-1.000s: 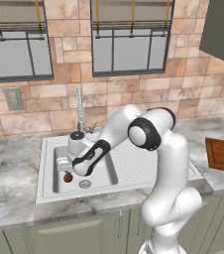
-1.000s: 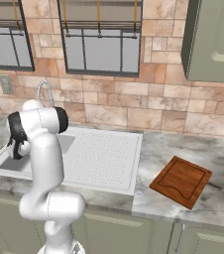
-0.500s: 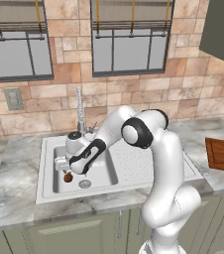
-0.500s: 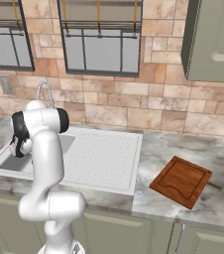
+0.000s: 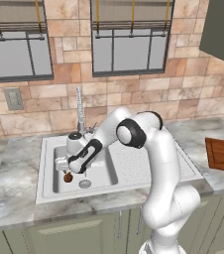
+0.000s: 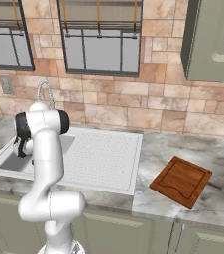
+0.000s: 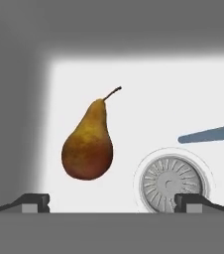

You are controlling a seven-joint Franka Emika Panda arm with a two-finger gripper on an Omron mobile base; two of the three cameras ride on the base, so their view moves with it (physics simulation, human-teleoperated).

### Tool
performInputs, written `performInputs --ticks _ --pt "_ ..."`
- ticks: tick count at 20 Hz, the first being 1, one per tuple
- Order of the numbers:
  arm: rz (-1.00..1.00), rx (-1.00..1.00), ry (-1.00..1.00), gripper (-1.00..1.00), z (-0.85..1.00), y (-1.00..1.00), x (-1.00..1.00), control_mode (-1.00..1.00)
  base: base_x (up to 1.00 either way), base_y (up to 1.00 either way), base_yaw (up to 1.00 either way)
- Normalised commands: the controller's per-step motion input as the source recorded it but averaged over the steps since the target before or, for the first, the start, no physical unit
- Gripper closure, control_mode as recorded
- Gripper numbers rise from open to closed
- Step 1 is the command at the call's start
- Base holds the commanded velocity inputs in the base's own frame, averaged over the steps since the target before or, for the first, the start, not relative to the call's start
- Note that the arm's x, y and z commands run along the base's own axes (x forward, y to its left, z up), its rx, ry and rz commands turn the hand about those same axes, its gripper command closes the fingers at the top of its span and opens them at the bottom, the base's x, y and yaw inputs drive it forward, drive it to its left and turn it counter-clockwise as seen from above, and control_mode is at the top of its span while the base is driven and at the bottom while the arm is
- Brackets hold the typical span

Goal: Pick the pear from the sink and place it on the cutting board to airdry. Then turn off the sink faucet.

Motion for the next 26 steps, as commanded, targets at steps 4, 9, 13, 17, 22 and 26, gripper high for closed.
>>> performInputs --ticks 4,9,13,17,22,26 --pt "0.00 0.00 0.03 -1.00 -0.17 0.22 0.25 -1.00 0.00 0.00 0.00" --pt "0.00 -0.01 0.03 -1.00 -0.16 0.25 0.25 -1.00 0.00 0.00 0.00" --pt "0.00 -0.03 0.01 -1.00 -0.15 0.37 0.18 -1.00 0.00 0.00 0.00" --pt "0.00 -0.04 0.00 -1.00 -0.12 0.41 0.14 -1.00 0.00 0.00 0.00" --pt "0.00 -0.06 0.00 -1.00 -0.14 0.50 0.13 -1.00 0.00 0.00 0.00" --pt "-0.01 -0.07 0.01 -1.00 -0.18 0.58 0.15 -1.00 0.00 0.00 0.00"
